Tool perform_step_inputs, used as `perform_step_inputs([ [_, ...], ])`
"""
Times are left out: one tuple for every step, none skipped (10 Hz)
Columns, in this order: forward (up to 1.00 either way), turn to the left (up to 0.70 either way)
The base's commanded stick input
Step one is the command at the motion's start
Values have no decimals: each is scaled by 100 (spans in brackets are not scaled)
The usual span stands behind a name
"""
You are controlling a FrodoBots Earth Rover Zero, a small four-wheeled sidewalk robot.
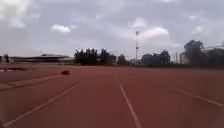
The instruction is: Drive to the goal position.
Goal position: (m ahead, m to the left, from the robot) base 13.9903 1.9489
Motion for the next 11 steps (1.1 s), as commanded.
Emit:
perform_step_inputs([
  [45,0],
  [45,0],
  [45,0],
  [45,0],
  [45,0],
  [45,0],
  [45,0],
  [45,0],
  [45,0],
  [45,0],
  [45,0],
])
